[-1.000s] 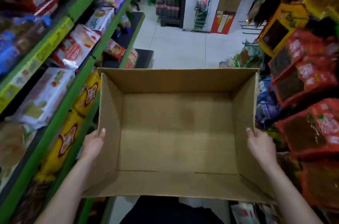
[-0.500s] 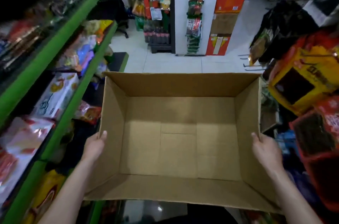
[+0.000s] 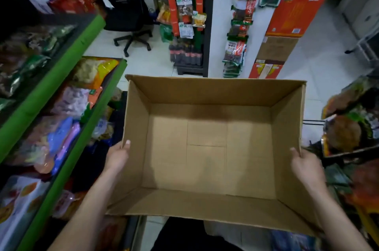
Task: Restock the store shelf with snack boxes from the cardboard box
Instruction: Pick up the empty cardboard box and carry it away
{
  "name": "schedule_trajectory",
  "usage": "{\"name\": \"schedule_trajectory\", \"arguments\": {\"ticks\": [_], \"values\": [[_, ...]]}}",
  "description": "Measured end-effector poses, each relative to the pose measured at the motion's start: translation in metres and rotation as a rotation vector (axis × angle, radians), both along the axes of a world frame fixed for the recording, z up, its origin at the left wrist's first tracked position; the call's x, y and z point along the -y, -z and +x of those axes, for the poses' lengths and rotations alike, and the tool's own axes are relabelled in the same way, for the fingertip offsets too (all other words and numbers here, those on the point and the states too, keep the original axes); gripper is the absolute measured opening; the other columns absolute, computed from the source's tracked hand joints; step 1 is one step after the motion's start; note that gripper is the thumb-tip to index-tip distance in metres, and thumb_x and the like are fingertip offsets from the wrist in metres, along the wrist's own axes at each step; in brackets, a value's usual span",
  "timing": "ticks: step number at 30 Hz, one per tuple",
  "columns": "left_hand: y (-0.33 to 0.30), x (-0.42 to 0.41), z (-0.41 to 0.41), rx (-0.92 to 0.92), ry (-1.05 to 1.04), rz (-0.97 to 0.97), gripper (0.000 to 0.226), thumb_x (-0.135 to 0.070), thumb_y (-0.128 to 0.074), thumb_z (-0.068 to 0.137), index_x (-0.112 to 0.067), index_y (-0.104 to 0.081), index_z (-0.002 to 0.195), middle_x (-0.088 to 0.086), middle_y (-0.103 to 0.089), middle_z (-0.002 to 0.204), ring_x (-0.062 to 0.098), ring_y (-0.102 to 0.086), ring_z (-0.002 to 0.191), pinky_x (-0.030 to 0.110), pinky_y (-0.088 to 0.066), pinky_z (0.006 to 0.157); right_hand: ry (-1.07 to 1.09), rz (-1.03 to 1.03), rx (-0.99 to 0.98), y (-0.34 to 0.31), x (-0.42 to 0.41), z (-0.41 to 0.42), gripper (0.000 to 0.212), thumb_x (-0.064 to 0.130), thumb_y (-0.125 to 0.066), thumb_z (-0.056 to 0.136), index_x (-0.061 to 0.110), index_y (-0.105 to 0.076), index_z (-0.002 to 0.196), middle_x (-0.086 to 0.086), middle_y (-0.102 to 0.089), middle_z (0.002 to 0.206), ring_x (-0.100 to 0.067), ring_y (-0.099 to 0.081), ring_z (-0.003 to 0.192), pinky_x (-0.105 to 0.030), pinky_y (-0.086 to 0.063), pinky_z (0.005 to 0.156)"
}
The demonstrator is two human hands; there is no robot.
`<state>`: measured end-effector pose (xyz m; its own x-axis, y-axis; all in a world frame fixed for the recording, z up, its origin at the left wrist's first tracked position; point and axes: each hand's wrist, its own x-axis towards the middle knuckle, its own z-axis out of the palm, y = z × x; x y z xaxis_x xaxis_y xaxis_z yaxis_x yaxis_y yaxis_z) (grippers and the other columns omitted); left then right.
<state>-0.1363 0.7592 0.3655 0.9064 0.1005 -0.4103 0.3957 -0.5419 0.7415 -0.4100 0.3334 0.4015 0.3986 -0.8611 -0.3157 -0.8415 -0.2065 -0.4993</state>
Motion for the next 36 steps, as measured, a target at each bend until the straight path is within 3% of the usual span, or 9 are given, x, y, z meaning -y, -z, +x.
{"name": "schedule_trajectory", "arguments": {"ticks": [6, 10, 15, 17, 21, 23, 28, 36], "values": [[0.03, 0.074, 0.163, -0.047, 0.058, 0.005, 0.037, -0.035, -0.05, 0.102, -0.011, -0.066, 0.124, 0.005, -0.068, 0.106, 0.026, -0.06, 0.101, 0.035, -0.044, 0.084, 0.038, -0.024, -0.032, 0.022, 0.063, 0.155, 0.043, 0.032, -0.043, 0.104, -0.005, -0.065, 0.111, -0.029, -0.066, 0.108, -0.041, -0.06, 0.098, -0.045, -0.044, 0.084], [0.029, 0.119, 0.264, -0.036, 0.114, 0.074, 0.038, -0.029, -0.048, 0.103, -0.004, -0.063, 0.127, 0.016, -0.065, 0.126, 0.032, -0.059, 0.116, 0.035, -0.042, 0.092, 0.072, -0.01, -0.059, 0.018, 0.102, 0.251, 0.042, 0.036, -0.041, 0.104, 0.001, -0.062, 0.116, -0.028, -0.064, 0.113, -0.045, -0.057, 0.107, -0.049, -0.044, 0.092], [0.039, 0.18, 0.364, -0.085, 0.133, 0.09, 0.045, -0.03, -0.046, 0.104, -0.001, -0.052, 0.138, 0.018, -0.055, 0.14, 0.036, -0.05, 0.129, 0.037, -0.037, 0.103, 0.041, -0.019, 0.011, 0.03, 0.145, 0.341, 0.037, 0.031, -0.042, 0.104, 0.002, -0.064, 0.106, -0.023, -0.065, 0.094, -0.038, -0.059, 0.087, -0.046, -0.049, 0.078], [0.05, 0.202, 0.4, -0.117, 0.144, 0.084, 0.045, -0.031, -0.044, 0.105, -0.002, -0.051, 0.139, 0.017, -0.055, 0.14, 0.036, -0.049, 0.13, 0.037, -0.037, 0.104, 0.041, -0.014, 0.0, 0.043, 0.166, 0.377, 0.035, 0.028, -0.043, 0.103, 0.0, -0.064, 0.099, -0.027, -0.065, 0.094, -0.036, -0.056, 0.08, -0.041, -0.043, 0.071], [0.078, 0.247, 0.468, -0.185, 0.112, 0.067, 0.043, -0.027, -0.045, 0.105, 0.0, -0.052, 0.138, 0.017, -0.056, 0.138, 0.034, -0.052, 0.127, 0.036, -0.039, 0.107, 0.037, 0.053, -0.06, 0.085, 0.21, 0.448, 0.038, 0.029, -0.042, 0.104, -0.001, -0.063, 0.098, -0.023, -0.062, 0.086, -0.031, -0.052, 0.071, -0.036, -0.038, 0.067], [0.092, 0.268, 0.502, -0.204, 0.075, 0.084, 0.041, -0.026, -0.046, 0.105, -0.001, -0.054, 0.136, 0.017, -0.059, 0.134, 0.033, -0.055, 0.123, 0.032, -0.041, 0.099, 0.026, 0.104, -0.079, 0.11, 0.234, 0.487, 0.038, 0.029, -0.042, 0.104, -0.002, -0.064, 0.104, -0.027, -0.066, 0.095, -0.037, -0.058, 0.08, -0.038, -0.042, 0.071], [0.142, 0.305, 0.579, -0.289, 0.0, 0.154, 0.043, -0.03, -0.047, 0.104, -0.004, -0.054, 0.137, 0.016, -0.06, 0.133, 0.035, -0.054, 0.123, 0.039, -0.041, 0.101, -0.023, 0.192, -0.155, 0.176, 0.278, 0.581, 0.037, 0.026, -0.042, 0.104, -0.002, -0.064, 0.111, -0.03, -0.066, 0.107, -0.046, -0.06, 0.096, -0.043, -0.046, 0.08], [0.283, 0.304, 0.685, -0.495, -0.069, 0.096, 0.032, -0.022, -0.052, 0.101, -0.003, -0.061, 0.126, 0.029, -0.063, 0.121, 0.045, -0.061, 0.11, 0.06, -0.045, 0.101, -0.058, 0.34, -0.249, 0.319, 0.315, 0.68, 0.029, 0.024, -0.044, 0.104, 0.003, -0.064, 0.101, -0.022, -0.067, 0.094, -0.035, -0.062, 0.076, -0.034, -0.046, 0.071]]}}
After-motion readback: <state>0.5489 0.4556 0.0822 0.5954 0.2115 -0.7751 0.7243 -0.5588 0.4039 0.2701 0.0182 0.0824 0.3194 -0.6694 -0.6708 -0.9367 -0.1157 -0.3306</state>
